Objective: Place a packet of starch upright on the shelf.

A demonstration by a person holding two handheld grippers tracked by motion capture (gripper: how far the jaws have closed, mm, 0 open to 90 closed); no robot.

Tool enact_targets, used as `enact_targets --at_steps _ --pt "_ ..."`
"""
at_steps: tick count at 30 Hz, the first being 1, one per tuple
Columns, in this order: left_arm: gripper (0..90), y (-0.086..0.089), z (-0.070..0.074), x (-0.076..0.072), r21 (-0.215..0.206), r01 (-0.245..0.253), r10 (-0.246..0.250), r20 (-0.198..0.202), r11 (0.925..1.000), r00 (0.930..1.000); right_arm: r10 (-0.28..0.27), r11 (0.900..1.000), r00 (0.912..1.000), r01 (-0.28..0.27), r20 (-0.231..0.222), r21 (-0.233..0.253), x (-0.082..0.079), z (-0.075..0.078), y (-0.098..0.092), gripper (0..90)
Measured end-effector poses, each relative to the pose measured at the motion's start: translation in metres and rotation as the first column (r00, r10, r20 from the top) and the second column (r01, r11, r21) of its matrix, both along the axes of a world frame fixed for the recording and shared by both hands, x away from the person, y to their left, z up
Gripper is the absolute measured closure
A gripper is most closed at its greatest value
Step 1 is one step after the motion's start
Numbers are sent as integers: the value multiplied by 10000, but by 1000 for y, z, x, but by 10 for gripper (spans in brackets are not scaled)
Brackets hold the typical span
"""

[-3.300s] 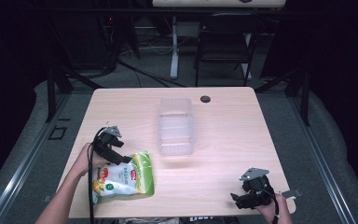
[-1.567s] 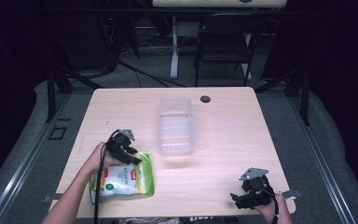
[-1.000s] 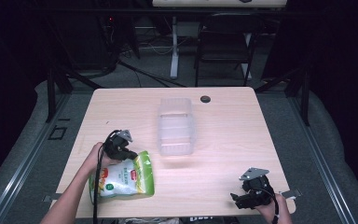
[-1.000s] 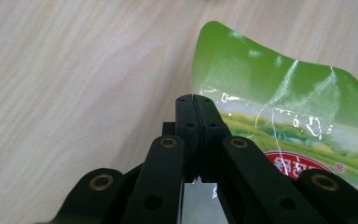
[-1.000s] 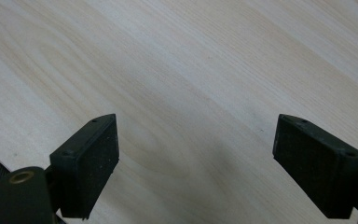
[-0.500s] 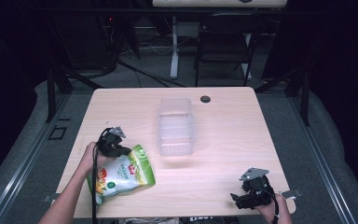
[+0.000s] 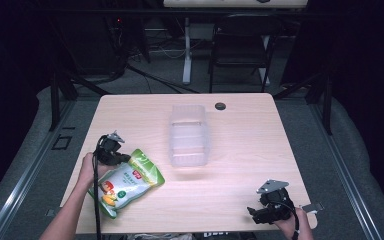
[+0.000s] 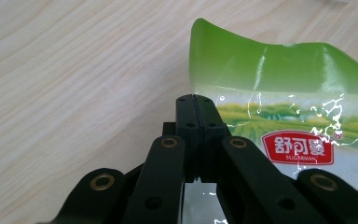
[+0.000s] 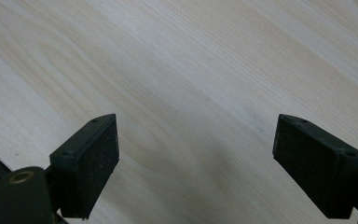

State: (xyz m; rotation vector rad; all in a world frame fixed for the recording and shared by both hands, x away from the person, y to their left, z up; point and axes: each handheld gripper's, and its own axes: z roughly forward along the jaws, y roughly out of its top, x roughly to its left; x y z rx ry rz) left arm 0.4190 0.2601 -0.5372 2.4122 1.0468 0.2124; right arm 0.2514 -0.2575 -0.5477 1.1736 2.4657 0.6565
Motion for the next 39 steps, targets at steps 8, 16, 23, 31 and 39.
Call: enact_targets --at_steps 8,16,23,31,39 --pt "900 15 2 -4 743 -1076 1057 294 9914 9940 14 10000 10000 -14 -25 -5 0 0 0 135" --pt "809 24 6 -4 451 -1386 1385 61 9893 9904 -6 10000 10000 6 -7 -24 0 0 0 135" --pt "487 17 6 7 -135 -1014 1009 -377 9948 9942 12 10000 10000 -12 -41 7 0 0 0 135" --pt "436 13 -6 14 -346 -841 790 -1291 9959 9885 14 10000 10000 -14 -46 11 1 0 0 135" --pt "647 15 -6 11 -131 -1019 996 -1236 9947 9873 5 10000 10000 -5 -36 6 1 0 0 135"
